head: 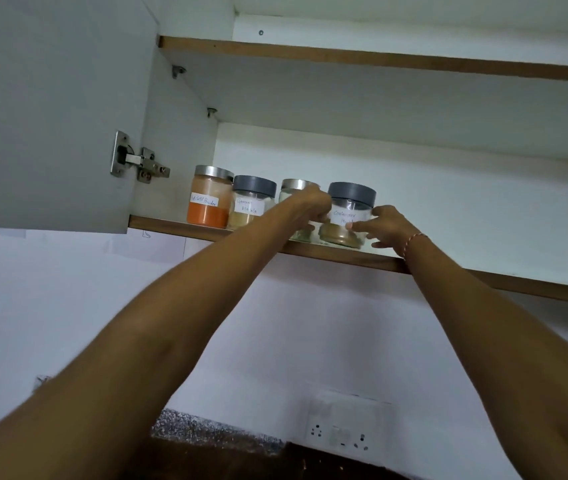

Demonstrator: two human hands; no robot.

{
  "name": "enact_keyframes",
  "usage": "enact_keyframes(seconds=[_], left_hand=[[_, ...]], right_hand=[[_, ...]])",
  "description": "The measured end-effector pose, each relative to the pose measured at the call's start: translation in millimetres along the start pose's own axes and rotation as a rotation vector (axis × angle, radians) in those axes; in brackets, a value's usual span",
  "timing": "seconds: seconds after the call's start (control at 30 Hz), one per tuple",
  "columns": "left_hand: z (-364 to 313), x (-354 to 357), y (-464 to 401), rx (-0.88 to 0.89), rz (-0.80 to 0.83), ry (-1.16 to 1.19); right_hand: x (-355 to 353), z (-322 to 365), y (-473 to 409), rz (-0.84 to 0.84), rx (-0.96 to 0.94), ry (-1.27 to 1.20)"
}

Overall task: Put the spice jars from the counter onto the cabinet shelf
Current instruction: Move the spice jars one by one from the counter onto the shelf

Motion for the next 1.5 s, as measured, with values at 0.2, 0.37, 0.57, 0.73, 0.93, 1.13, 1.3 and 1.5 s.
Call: enact_keyframes(seconds=[0.2,0.37,0.57,0.73,0.93,1.13,1.3,1.5], left_hand=[[28.6,10.6,-23.1,-0.008,0.054,0.034],[33.3,11.9,-26.5,0.019,0.040,-0.062],[23.9,12.0,0.1,0.154,-0.289,-0.415],[19.5,25.7,55.6,0.569,-0.757,-0.597],[60.3,95.6,116.5,0.679,-0.715,-0.703],[124.0,166.0,172.2,0.617,-0.526,-0.702],[206.0,243.7,254.9,0.574,-0.186,-0.710],[249.9,338.3,324.6,0.510,0.135,-0.696]], right_hand=[[11.2,-10.6,-14.3,0.043,0.070,-0.015],[8.3,-13.7,-14.4,0.002,0.121,0.060],[-2.5,10.9,12.3,-0.379,-0.197,0.510],[-1.0,12.2,60.1,-0.537,-0.496,0.683],[13.0,-52.4,146.3,-0.618,-0.586,0.540],[29.8,-147.3,226.0,-0.523,-0.367,0.633],[33.4,-246.5,331.8,-0.441,-0.113,0.602],[13.7,-339.9,437.3,-0.354,0.200,0.698]])
Point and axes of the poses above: each hand's wrist, its own y-axis away from the middle knuckle, its own x-axis out of the palm, z = x × y, the point moved 4 cm from there along -y, towards the middle knuckle, and after that the axes turned 9 degrees about -y, right-handed, at the moved point
